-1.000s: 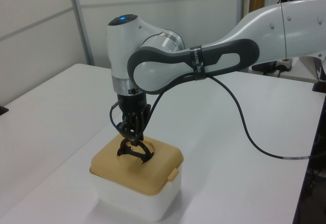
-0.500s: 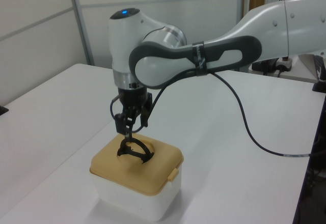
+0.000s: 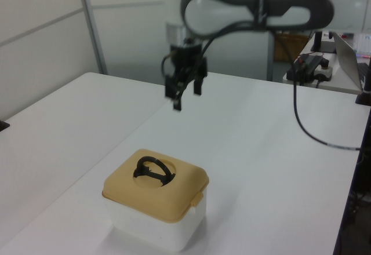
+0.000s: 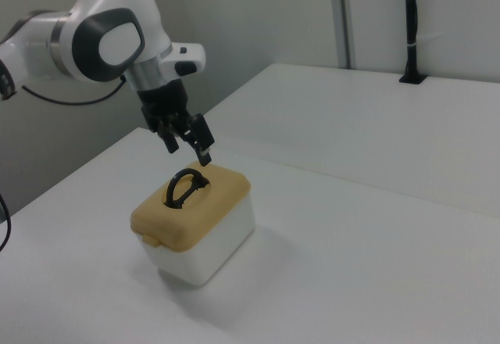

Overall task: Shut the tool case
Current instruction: 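Open the gripper, release the handle and raise the gripper away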

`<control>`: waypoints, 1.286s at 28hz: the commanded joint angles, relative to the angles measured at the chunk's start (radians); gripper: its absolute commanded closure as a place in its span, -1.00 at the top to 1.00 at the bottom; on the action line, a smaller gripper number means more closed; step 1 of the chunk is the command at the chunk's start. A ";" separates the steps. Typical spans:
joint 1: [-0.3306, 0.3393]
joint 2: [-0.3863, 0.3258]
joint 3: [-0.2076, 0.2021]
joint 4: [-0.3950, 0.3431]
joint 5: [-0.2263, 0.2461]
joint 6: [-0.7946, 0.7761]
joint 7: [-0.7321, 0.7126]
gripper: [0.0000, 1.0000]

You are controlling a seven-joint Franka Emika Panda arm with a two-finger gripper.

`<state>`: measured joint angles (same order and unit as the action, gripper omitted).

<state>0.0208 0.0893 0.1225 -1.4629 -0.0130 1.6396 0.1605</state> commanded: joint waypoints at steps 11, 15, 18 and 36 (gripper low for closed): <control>-0.116 -0.120 0.002 -0.019 0.036 -0.142 -0.105 1.00; -0.116 -0.114 0.002 -0.019 0.034 -0.136 -0.107 1.00; -0.117 -0.112 0.002 -0.019 0.034 -0.135 -0.107 1.00; -0.145 -0.091 0.000 -0.057 0.041 -0.038 -0.118 1.00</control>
<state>-0.1103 -0.0049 0.1248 -1.4919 0.0158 1.5590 0.0695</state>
